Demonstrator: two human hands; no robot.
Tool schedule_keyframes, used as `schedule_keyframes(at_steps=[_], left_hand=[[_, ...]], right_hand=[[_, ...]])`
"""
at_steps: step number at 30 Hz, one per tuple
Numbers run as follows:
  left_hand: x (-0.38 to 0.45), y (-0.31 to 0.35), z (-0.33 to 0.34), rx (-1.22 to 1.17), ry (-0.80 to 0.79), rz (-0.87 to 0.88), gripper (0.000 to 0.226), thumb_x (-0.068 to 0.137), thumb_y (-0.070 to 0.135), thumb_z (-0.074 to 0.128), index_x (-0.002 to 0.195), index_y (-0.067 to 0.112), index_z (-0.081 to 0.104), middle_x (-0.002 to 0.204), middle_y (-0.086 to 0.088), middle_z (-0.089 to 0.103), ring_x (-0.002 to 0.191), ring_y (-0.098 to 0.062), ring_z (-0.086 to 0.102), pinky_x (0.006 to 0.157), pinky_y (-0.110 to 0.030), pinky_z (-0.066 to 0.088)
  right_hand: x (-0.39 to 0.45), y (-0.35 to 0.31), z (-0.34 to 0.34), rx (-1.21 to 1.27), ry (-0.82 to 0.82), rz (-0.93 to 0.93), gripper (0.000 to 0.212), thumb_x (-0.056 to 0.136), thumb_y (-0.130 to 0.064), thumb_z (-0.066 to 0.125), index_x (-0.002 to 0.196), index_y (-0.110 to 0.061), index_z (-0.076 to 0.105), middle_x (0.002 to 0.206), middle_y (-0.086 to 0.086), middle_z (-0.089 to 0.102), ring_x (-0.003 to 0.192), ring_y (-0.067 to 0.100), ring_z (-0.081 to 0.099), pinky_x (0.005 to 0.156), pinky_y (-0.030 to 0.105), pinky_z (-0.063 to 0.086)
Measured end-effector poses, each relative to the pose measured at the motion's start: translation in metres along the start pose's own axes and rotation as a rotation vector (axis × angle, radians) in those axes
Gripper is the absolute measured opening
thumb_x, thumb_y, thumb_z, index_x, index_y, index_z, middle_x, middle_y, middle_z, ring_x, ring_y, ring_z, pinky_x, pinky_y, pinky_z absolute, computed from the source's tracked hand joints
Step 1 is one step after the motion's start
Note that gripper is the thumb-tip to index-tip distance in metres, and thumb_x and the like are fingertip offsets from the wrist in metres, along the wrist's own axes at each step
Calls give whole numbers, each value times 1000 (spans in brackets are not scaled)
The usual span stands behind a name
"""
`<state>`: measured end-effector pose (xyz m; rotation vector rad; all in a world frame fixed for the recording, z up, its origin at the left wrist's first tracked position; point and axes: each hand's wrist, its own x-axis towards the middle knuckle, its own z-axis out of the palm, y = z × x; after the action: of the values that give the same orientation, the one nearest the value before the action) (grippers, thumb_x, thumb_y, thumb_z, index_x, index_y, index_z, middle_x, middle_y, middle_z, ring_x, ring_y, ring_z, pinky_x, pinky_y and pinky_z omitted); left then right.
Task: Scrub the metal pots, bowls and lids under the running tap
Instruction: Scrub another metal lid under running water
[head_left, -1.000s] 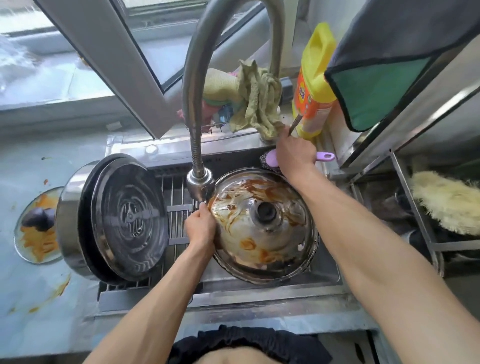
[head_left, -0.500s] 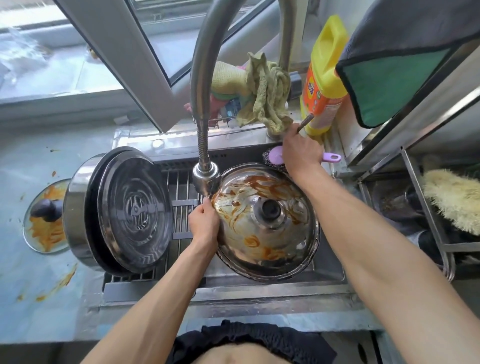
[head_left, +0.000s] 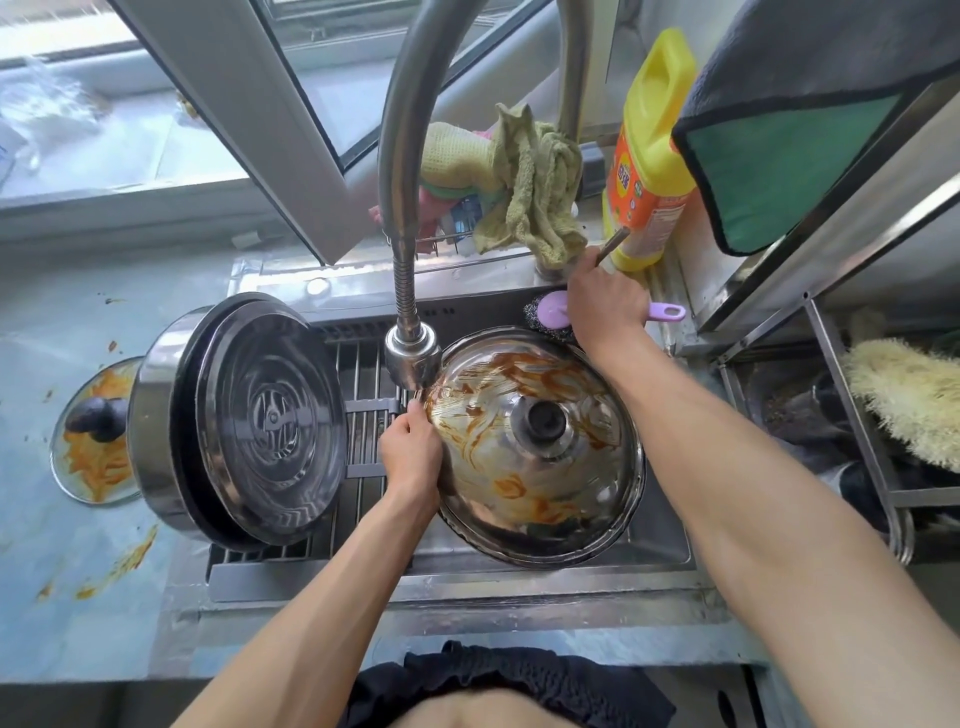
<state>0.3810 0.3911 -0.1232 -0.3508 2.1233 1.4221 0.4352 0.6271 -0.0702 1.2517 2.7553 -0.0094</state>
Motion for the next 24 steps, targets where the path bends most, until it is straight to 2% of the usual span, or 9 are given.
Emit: schedule_keyframes(at_steps=[7,12,15,18,20,21,22,24], left_hand=[[-1,-1,0,2,-4,-7,46,106,39,43,70,12,51,72,-5,53,72,-19,51,68,-33,40],[1,-3,-1,15,-8,-28,44,105,43,43,78,11,58,80,-8,58,76,-20,56,71,-34,45],[0,-4,-1,16,-11,-46,43,105,42,43,78,11,57,79,-8,57,76,-20,55,70,-33,44],[-2,-4,-2,17,-39,-69,41,105,39,43,80,10,58,78,-8,58,76,-21,56,69,-33,44],[0,-7,-4,16,-61,-63,42,104,40,45,81,9,61,79,-9,61,76,-21,58,71,-33,46],[-1,-7,-6,16,-70,-57,42,105,41,46,82,8,61,79,-10,61,75,-21,58,70,-34,45],[-2,-8,-8,17,-79,-49,42,105,42,47,82,8,60,79,-10,59,74,-21,56,69,-34,44],[-6,-10,-11,11,-90,-25,40,106,40,47,81,10,56,75,-9,54,71,-20,52,64,-31,41]], right_hand=[[0,0,2,4,7,-8,49,101,-1,34,146,13,22,115,19,68,103,39,67,79,40,50],[4,1,7,33,15,0,58,102,-12,46,148,12,18,117,19,67,105,37,66,80,39,50],[2,1,9,118,-30,33,72,101,-18,52,154,3,7,120,21,64,107,38,63,77,40,47],[-17,0,5,358,-35,86,77,99,-26,54,156,-10,5,116,23,63,105,42,60,72,42,42],[-38,-1,0,455,-3,67,73,98,-24,54,156,-14,11,107,21,64,99,42,62,68,41,41],[-48,-2,-2,481,7,37,66,97,-21,54,154,-15,20,104,19,65,95,41,63,67,40,42],[-58,-3,-4,500,-1,0,53,97,-20,53,147,-15,34,101,17,65,93,40,64,66,39,45],[-73,-9,-10,519,-99,-70,26,97,-22,52,120,-13,60,96,12,66,90,35,66,69,40,52]])
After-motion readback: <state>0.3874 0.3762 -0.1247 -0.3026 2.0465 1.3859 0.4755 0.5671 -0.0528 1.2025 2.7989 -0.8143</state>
